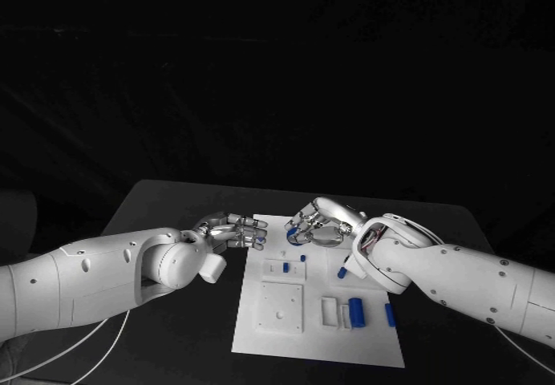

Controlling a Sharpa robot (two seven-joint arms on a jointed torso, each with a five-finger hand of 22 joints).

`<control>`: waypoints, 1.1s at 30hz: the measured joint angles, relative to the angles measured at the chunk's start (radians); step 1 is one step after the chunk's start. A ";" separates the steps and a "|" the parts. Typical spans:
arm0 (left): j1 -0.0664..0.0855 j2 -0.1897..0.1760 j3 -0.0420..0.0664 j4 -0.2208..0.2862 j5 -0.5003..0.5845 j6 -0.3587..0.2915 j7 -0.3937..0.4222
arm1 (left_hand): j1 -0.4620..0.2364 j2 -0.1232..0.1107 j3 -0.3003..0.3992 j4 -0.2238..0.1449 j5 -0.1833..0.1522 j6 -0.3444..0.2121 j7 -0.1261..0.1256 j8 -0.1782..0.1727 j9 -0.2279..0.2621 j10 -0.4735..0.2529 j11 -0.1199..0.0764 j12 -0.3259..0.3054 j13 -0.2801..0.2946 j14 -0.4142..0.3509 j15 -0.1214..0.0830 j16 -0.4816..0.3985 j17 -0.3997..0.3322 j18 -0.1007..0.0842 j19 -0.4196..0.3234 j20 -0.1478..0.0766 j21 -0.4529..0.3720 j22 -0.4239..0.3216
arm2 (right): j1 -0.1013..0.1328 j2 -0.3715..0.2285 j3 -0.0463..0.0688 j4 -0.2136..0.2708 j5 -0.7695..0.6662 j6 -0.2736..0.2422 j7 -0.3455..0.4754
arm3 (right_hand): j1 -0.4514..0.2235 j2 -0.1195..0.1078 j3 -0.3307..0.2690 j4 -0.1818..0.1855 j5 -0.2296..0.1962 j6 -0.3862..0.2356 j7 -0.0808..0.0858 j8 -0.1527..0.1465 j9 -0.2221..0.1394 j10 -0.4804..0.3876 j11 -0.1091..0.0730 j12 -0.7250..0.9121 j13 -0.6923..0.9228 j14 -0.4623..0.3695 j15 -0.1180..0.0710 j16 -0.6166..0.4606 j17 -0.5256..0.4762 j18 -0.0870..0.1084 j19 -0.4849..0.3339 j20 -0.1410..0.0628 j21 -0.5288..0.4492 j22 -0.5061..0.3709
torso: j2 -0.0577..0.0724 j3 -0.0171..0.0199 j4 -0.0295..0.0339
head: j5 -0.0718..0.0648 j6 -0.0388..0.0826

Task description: Assemble the parts on the task board

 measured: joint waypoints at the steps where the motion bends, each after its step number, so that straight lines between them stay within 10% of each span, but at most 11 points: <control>1: 0.000 0.000 0.000 0.000 0.008 0.004 0.001 | 0.001 0.001 0.000 0.000 -0.006 0.000 0.000 0.000 0.000 -0.001 0.001 0.000 0.000 0.000 0.000 0.000 -0.001 0.000 0.003 0.003 -0.001 -0.001 | 0.000 0.001 0.000 0.001 -0.010 -0.006 -0.004 | 0.004 -0.004 -0.009 0.000 -0.004 0.001 -0.001 0.000 0.000 0.018 -0.007 0.005 0.003 0.016 -0.007 0.009 0.013 0.000 0.014 -0.008 0.013 0.007 | 0.002 0.0007 0.0001 | 0.000 0.002; 5: 0.000 0.000 0.000 -0.001 0.029 0.017 0.003 | 0.001 0.012 -0.004 -0.005 -0.021 -0.004 0.004 0.000 0.000 -0.002 0.002 0.000 0.000 -0.003 0.003 0.000 -0.009 0.001 0.009 0.005 -0.008 -0.005 | -0.001 0.005 0.000 0.005 -0.037 -0.025 -0.014 | 0.017 -0.006 -0.044 0.002 -0.011 0.012 -0.012 0.000 0.000 0.091 -0.039 0.042 0.032 0.077 -0.043 0.070 0.089 0.000 0.088 -0.047 0.085 0.046 | 0.008 0.0034 -0.0001 | 0.000 0.008; 10: -0.002 0.000 0.000 0.001 0.057 0.032 0.004 | 0.002 0.013 -0.004 -0.010 -0.021 -0.011 0.004 0.000 0.000 -0.011 0.002 0.000 -0.001 -0.003 0.003 0.000 -0.024 0.001 0.018 -0.001 -0.022 -0.013 | -0.001 0.016 0.000 0.012 -0.064 -0.049 -0.021 | 0.018 -0.007 -0.081 0.002 -0.023 0.019 -0.019 -0.005 -0.003 0.096 -0.059 0.214 0.223 0.036 -0.080 0.275 0.514 -0.023 0.082 -0.096 0.240 0.171 | 0.013 0.0071 -0.0008 | 0.002 0.012; 15: -0.003 0.000 0.000 0.010 0.094 0.043 0.006 | -0.020 0.036 0.016 -0.030 -0.025 -0.038 0.014 0.000 -0.001 -0.040 0.008 0.000 -0.001 -0.027 0.013 0.000 -0.035 0.000 0.021 0.003 -0.039 -0.025 | -0.002 0.025 0.000 0.016 -0.090 -0.077 -0.032 | 0.018 -0.007 -0.077 -0.002 -0.026 0.018 -0.023 -0.005 -0.003 0.022 -0.063 0.368 0.430 0.015 -0.085 0.292 0.839 -0.023 0.027 -0.099 0.350 0.282 | 0.018 0.0094 -0.0017 | 0.006 0.015; 22: -0.005 0.000 0.000 0.022 0.156 0.049 0.011 | -0.115 0.060 -0.009 0.032 -0.021 -0.075 0.015 0.000 -0.001 -0.080 0.012 0.000 -0.001 -0.047 0.028 0.004 -0.044 0.030 0.026 0.012 -0.046 -0.036 | -0.002 0.031 0.000 0.011 -0.112 -0.105 -0.059 | 0.018 -0.007 -0.056 0.000 -0.030 0.020 -0.028 -0.005 -0.002 -0.022 -0.065 0.428 0.522 0.024 -0.087 0.287 0.914 -0.023 -0.011 -0.096 0.414 0.367 | 0.022 0.0111 -0.0028 | 0.011 0.017; 33: -0.013 -0.001 0.000 0.025 0.232 0.028 0.023 | -0.204 0.072 0.037 0.051 -0.019 -0.121 0.025 0.000 0.000 -0.133 0.029 0.000 0.000 -0.098 0.051 0.004 -0.046 0.021 0.025 0.021 -0.090 -0.175 | -0.002 0.033 0.000 0.005 -0.126 -0.124 -0.096 | 0.018 -0.007 -0.046 0.000 -0.030 0.020 -0.028 -0.005 -0.002 -0.022 -0.065 0.432 0.534 0.024 -0.087 0.300 0.912 -0.023 -0.018 -0.096 0.420 0.400 | 0.028 0.0144 -0.0030 | 0.019 0.012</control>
